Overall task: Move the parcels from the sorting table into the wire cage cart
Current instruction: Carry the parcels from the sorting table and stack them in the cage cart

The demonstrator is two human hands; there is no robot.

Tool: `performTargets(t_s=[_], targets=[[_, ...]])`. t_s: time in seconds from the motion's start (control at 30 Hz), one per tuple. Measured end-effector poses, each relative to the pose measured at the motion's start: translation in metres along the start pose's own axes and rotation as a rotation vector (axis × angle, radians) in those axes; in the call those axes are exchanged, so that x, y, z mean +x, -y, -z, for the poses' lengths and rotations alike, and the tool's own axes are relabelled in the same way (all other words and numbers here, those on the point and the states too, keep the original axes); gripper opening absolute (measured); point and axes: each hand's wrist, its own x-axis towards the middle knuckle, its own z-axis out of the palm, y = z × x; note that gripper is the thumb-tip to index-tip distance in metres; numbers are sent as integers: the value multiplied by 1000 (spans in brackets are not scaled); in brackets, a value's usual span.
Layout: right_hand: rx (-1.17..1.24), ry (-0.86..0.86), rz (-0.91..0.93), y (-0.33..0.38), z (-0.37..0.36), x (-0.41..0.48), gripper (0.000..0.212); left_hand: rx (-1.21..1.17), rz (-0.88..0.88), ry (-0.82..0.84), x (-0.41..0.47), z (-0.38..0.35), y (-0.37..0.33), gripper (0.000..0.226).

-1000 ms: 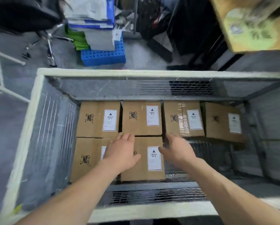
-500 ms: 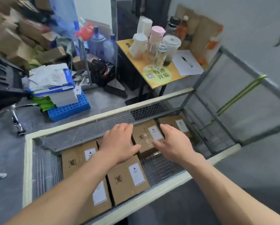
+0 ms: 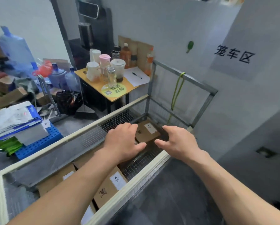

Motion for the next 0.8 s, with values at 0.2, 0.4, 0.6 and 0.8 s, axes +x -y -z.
performTargets(t_s=[0.2, 0.4, 0.6, 0.8], targets=[[21, -93, -96, -35, 29, -61, 63, -11, -93, -49, -26, 13, -59, 76], [15, -139, -221, -55, 49, -113, 64, -4, -215, -73, -40, 20, -101, 73], [7, -179, -429, -70, 59, -174, 67, -22, -409, -68, -46, 23, -142, 73], [20, -252, -622, -68, 59, -242, 74, -27, -604, -42, -73, 21, -174, 70]])
